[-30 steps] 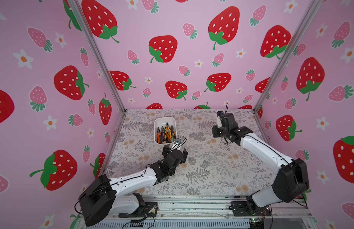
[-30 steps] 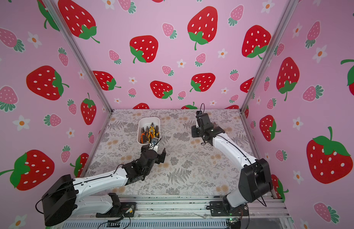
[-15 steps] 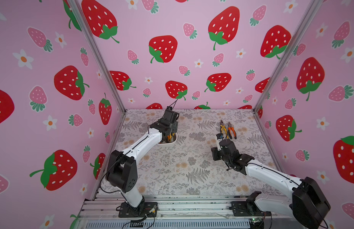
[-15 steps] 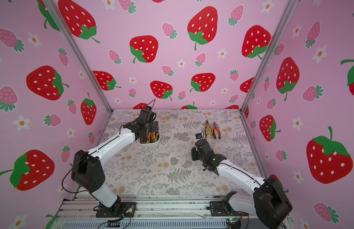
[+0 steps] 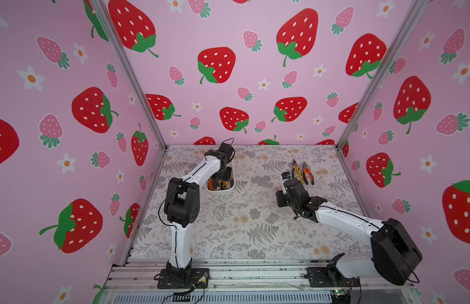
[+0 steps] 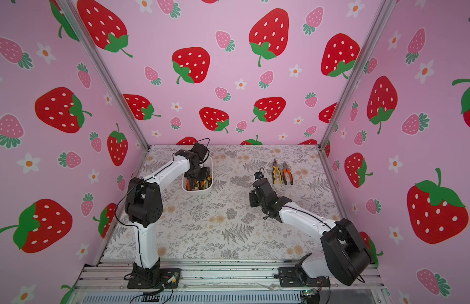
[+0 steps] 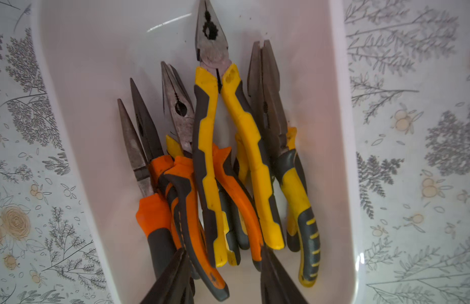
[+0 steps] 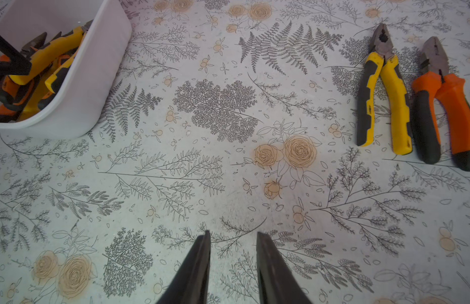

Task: Take the pliers out of the storage box
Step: Pick up the pliers from the storage box.

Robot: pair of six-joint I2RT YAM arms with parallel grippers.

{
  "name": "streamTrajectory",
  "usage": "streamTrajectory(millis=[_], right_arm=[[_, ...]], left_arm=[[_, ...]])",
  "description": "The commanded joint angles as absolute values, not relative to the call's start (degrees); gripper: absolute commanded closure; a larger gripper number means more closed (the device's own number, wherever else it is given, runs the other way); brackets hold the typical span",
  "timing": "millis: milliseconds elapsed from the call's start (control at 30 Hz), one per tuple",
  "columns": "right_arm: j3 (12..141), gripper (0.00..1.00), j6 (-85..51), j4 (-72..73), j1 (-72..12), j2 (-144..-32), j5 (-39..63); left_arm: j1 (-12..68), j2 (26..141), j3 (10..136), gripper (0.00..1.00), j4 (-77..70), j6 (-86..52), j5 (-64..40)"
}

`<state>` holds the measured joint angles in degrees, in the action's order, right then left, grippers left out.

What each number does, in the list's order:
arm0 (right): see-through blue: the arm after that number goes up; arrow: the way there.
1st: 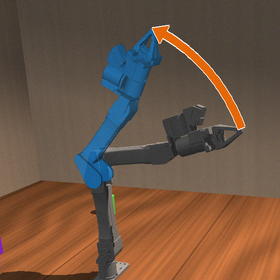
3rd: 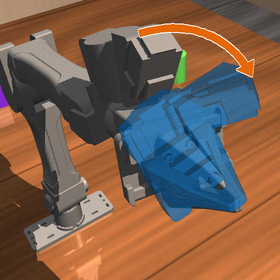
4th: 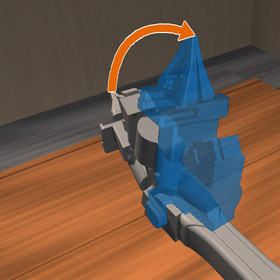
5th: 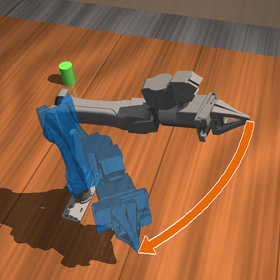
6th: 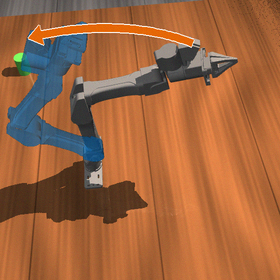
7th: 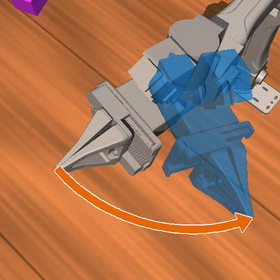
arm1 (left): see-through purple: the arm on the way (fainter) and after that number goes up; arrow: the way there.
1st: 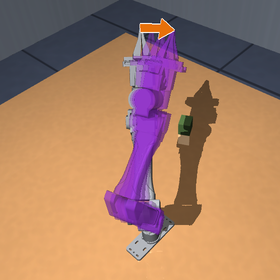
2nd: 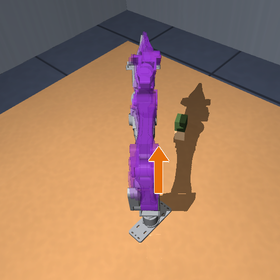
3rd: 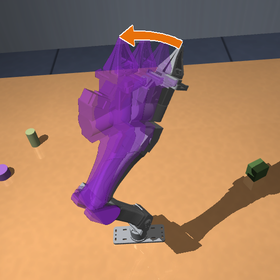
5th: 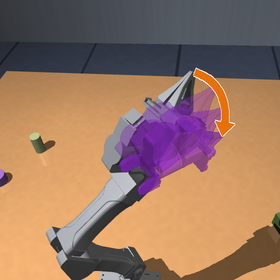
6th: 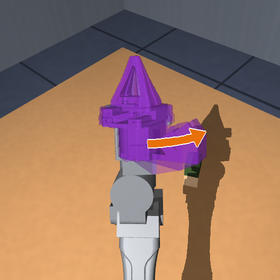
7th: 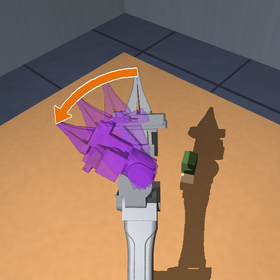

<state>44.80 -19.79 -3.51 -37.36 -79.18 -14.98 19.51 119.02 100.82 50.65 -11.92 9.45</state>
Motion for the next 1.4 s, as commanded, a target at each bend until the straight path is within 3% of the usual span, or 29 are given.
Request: streamTrajectory(millis=[0, 600, 1067, 1233, 1367], right_arm=[[43.9, 0.66, -21.2, -3.4, -35.5, -77.1, -13.4], [41.7, 0.66, -23.5, -2.1, -31.6, -75.4, -9.2], [41.3, 0.65, -24.1, -1.9, -30.5, -75.4, -8.2], [41.2, 0.66, -24.2, -1.8, -30.3, -75.4, -8.0], [41.2, 0.65, -24.3, -1.8, -30.2, -75.4, -7.8]], left_arm=[[19.4, 120.3, 103.9, 0.55, 53.4, -12.5, 8.2], [19.2, 126.6, 106.6, 0.58, 52.8, -12.8, 10.7], [18.9, 128.2, 105.6, 0.74, 52.9, -13.3, 10.5], [18.9, 127.7, 104.3, 0.97, 52.5, -13.3, 9.7], [18.7, 126.4, 104.5, 1.00, 52.7, -13.3, 11.7]])
